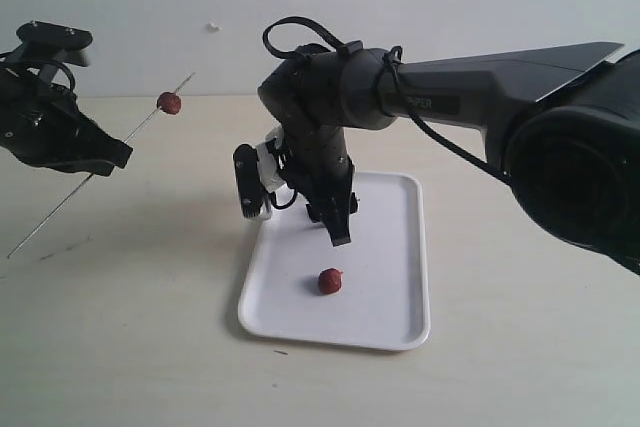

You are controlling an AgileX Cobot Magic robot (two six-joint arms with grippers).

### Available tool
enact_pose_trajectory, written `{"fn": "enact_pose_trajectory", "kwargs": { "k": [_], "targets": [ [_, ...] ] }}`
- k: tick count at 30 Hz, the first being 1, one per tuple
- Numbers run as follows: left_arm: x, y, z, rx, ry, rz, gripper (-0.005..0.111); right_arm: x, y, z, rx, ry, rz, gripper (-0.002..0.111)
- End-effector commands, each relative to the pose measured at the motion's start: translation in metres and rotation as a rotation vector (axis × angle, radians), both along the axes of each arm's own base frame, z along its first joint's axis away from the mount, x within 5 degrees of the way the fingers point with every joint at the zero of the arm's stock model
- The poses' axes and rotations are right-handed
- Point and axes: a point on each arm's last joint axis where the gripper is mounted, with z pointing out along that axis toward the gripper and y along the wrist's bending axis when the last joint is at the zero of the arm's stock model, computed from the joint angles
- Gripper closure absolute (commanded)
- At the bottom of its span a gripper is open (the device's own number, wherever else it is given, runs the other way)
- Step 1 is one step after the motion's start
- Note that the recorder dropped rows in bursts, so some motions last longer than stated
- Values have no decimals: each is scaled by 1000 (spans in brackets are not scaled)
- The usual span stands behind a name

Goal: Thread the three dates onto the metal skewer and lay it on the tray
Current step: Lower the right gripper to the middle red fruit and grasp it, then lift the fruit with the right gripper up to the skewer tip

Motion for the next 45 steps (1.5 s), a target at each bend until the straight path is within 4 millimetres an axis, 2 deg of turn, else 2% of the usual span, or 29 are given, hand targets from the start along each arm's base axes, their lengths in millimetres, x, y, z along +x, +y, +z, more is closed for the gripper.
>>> {"fn": "enact_pose_trajectory", "kwargs": {
  "k": [1, 19, 34, 40, 45],
  "targets": [
    [1, 1, 5, -6, -16, 7, 107, -1, 1, -5, 8, 16, -6, 57],
    [0, 1, 5, -5, -13, 4, 107, -2, 0, -5, -4, 24, -23, 73],
    [0, 0, 5, -11, -11, 7, 107, 1, -4, 1, 26, -56, -239, 80],
    [0, -1, 5, -33, -8, 19, 107, 0, -4, 22, 131, -109, -415, 80],
    [-1, -1, 5, -40, 3, 20, 107, 0, -8, 47, 307, -100, -630, 80]
  ]
}}
